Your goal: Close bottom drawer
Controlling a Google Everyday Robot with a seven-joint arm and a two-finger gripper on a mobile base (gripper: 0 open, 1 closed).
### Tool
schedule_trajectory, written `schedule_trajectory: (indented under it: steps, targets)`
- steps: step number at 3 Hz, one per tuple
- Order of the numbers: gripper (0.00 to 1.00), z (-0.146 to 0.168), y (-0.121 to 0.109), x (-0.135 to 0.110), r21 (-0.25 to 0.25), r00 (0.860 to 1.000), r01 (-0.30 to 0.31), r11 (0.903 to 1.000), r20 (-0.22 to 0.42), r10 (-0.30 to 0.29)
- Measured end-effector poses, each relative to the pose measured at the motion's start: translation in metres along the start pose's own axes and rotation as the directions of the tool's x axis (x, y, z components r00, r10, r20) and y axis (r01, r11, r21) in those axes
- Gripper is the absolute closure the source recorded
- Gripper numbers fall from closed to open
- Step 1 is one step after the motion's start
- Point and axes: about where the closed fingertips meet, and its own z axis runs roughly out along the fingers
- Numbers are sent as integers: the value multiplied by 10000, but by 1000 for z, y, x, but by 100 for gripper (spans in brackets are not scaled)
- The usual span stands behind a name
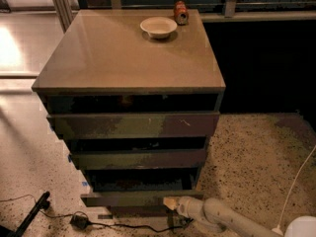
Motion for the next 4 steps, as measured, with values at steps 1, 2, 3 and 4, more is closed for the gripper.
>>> schedule_trajectory:
  steps: [1, 2, 3, 4]
  targets:
    - [100, 33, -2, 6, 11, 9993, -161, 9999, -349, 161]
    - [100, 33, -2, 6, 11, 9993, -162, 9999, -348, 162]
    - [100, 35, -3, 4, -2, 9995, -243, 9997, -179, 243]
    - [100, 43, -3, -6, -40, 9995, -293, 9996, 140, 294]
